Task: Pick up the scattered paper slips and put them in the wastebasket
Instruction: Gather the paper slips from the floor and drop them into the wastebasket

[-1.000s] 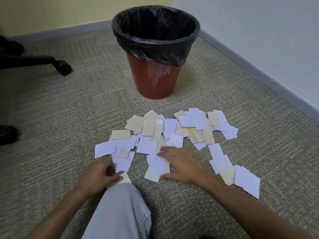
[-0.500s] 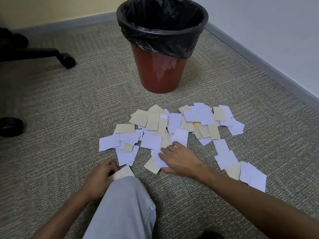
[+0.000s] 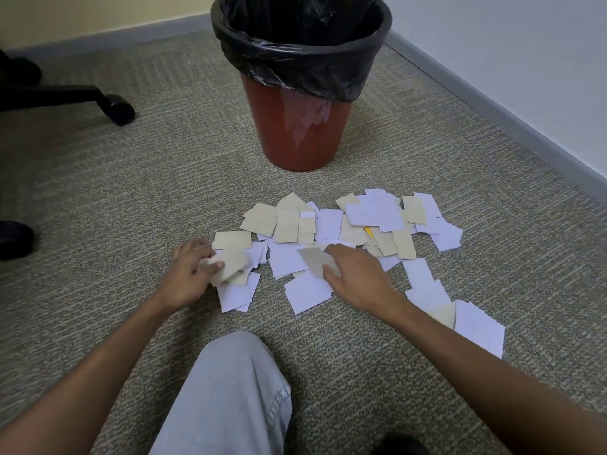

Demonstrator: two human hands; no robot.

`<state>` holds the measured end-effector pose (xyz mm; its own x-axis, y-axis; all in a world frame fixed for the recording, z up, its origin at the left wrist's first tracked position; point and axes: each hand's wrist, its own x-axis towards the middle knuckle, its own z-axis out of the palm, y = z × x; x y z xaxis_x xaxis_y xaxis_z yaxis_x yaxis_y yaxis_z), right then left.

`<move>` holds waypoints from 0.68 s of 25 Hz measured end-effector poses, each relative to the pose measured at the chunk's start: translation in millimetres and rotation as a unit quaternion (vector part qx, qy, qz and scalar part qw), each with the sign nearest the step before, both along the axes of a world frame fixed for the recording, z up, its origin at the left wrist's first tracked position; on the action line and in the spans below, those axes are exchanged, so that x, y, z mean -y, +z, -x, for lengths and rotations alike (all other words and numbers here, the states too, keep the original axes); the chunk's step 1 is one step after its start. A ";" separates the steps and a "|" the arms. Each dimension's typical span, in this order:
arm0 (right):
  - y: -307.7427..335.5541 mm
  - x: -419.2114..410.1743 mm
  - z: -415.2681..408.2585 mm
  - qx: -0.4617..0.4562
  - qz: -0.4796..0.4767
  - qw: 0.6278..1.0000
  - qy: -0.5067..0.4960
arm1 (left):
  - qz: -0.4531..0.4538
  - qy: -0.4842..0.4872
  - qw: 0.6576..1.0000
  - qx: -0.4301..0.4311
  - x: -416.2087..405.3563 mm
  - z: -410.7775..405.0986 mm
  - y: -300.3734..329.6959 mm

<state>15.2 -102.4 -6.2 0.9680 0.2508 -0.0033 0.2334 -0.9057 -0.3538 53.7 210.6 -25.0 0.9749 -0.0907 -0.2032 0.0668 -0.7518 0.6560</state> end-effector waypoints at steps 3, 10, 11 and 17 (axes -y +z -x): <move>-4.8 -5.4 4.0 -0.022 0.051 0.998 0.015 | -0.023 0.007 0.998 -0.056 11.4 -27.6 -0.9; -4.9 8.6 -30.3 -0.174 -0.359 0.892 -0.214 | -0.040 -0.025 0.994 -0.100 27.5 -61.1 -1.4; -7.5 5.9 -33.9 -0.193 -0.388 0.873 -0.224 | -0.031 -0.027 0.996 -0.084 30.0 -61.3 -1.2; -21.2 -30.7 -44.3 -0.211 -0.314 0.912 -0.158 | 0.054 0.033 0.994 -0.086 38.8 -55.6 8.9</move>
